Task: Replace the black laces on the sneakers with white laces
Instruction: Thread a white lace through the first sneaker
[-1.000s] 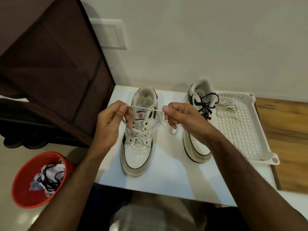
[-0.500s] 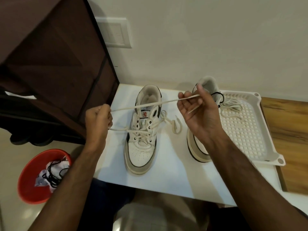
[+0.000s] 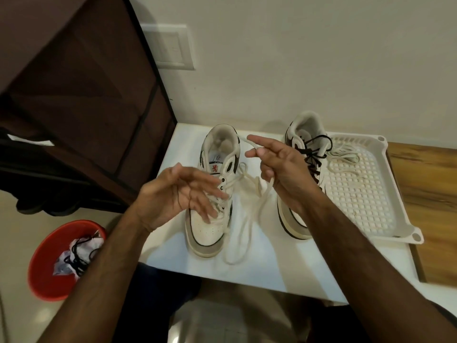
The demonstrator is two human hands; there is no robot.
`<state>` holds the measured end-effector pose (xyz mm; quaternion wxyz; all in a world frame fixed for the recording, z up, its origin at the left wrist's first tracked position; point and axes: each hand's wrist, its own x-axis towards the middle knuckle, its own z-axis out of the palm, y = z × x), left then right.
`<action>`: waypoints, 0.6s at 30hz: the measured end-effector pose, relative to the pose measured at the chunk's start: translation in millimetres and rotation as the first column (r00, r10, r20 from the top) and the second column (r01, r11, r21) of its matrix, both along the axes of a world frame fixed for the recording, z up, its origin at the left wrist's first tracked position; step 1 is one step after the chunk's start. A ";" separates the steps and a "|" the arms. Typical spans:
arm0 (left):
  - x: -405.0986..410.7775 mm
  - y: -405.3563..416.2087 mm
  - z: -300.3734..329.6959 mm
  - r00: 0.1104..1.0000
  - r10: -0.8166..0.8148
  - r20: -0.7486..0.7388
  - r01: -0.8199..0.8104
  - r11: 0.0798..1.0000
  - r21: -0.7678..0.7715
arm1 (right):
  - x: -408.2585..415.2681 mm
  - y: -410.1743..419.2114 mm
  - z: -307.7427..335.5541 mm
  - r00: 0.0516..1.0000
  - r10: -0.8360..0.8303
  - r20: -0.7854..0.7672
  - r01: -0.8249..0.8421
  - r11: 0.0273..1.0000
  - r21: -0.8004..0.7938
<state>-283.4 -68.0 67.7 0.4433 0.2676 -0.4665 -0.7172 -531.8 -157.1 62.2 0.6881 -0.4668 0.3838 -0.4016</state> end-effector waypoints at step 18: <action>-12.1 -11.3 -15.6 0.635 0.545 0.547 -0.387 0.838 -0.385 | 22.7 15.0 -2.7 0.928 0.095 -0.360 -0.175 0.965 -0.197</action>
